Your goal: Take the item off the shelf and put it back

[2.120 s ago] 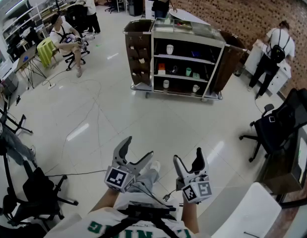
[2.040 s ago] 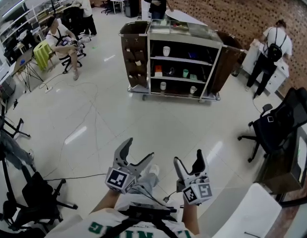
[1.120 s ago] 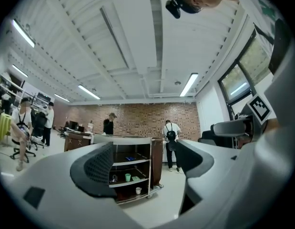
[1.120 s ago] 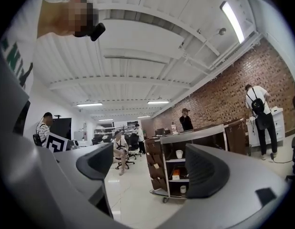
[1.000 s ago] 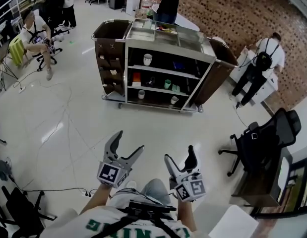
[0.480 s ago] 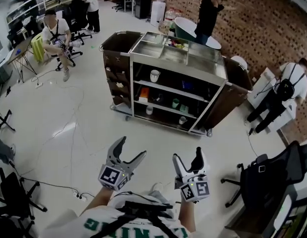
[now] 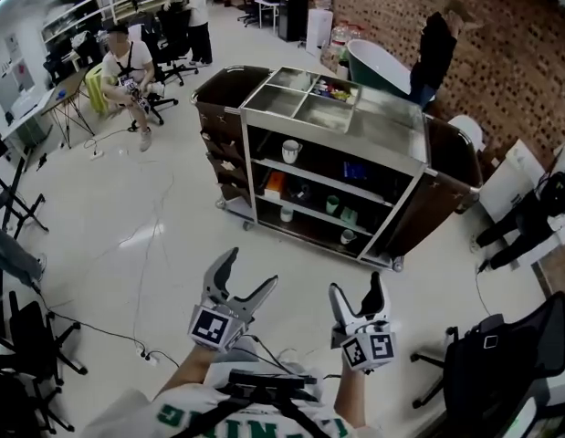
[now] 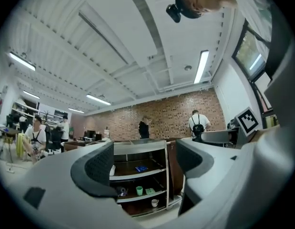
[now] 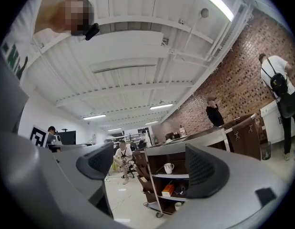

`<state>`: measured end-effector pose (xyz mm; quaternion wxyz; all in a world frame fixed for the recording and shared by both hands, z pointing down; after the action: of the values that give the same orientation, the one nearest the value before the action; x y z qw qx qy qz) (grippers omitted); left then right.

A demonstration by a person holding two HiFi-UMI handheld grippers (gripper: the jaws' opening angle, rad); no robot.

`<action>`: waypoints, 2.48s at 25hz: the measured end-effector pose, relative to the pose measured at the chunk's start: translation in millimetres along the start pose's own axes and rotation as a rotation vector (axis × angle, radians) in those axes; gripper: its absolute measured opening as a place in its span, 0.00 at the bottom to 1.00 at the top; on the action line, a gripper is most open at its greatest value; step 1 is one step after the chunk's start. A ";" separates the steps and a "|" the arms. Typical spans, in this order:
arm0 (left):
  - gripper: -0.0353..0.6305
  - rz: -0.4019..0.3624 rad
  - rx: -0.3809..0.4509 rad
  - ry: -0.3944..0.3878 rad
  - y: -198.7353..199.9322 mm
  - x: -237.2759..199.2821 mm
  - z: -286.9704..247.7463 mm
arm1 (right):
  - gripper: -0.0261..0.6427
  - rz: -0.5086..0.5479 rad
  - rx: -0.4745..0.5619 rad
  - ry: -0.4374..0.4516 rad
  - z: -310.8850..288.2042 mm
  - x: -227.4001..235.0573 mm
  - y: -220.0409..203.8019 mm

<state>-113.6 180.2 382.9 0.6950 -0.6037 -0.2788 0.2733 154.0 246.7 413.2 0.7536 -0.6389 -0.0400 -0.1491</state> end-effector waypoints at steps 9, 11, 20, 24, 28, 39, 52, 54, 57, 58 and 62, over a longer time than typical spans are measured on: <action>0.64 0.000 -0.019 -0.011 -38.5 -46.6 -51.8 | 0.75 0.036 -0.028 0.037 -67.7 7.5 -15.9; 0.64 0.014 -0.017 -0.037 -46.1 -66.6 -72.9 | 0.75 0.056 -0.028 0.019 -92.3 9.7 -19.7; 0.62 0.060 0.042 -0.083 -33.8 -184.0 -149.8 | 0.75 0.102 0.001 -0.005 -224.6 -11.4 -33.3; 0.62 0.084 0.044 -0.092 -40.8 -232.5 -160.8 | 0.75 0.119 0.017 -0.012 -266.4 -32.3 -37.4; 0.62 0.084 0.017 -0.135 -48.5 -253.7 -177.6 | 0.75 0.129 0.022 -0.042 -284.7 -38.0 -40.9; 0.62 0.040 0.031 -0.128 -83.9 -253.7 -214.6 | 0.75 0.106 -0.017 -0.103 -288.7 11.6 -55.5; 0.62 0.048 0.004 -0.100 -86.2 -204.1 -265.6 | 0.73 0.068 -0.153 -0.111 -269.5 114.0 -99.3; 0.62 0.047 -0.010 -0.097 -88.5 -196.0 -270.8 | 0.73 0.049 -0.205 -0.119 -265.2 132.2 -118.4; 0.62 0.037 -0.029 -0.092 -92.7 -184.8 -277.1 | 0.73 0.009 -0.274 -0.138 -264.5 162.5 -148.0; 0.62 0.035 -0.033 -0.088 -93.5 -181.5 -279.1 | 0.73 -0.003 -0.294 -0.144 -265.9 173.1 -156.2; 0.62 0.021 -0.061 -0.053 -92.9 -174.7 -280.6 | 0.72 -0.024 -0.371 -0.144 -282.3 213.4 -185.6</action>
<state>-29.6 -149.0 432.6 0.6657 -0.6200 -0.2991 0.2881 269.3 -91.4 592.3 0.6162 -0.7755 -0.0732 -0.1169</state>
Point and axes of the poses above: the fingertips, and each gripper's own axes: z backward along the fingers, x to its right, y out of its top, the point moved 7 cm from there along z, backward along the fingers, and after that the axes turned 2 degrees about x, right-handed, at the moved point
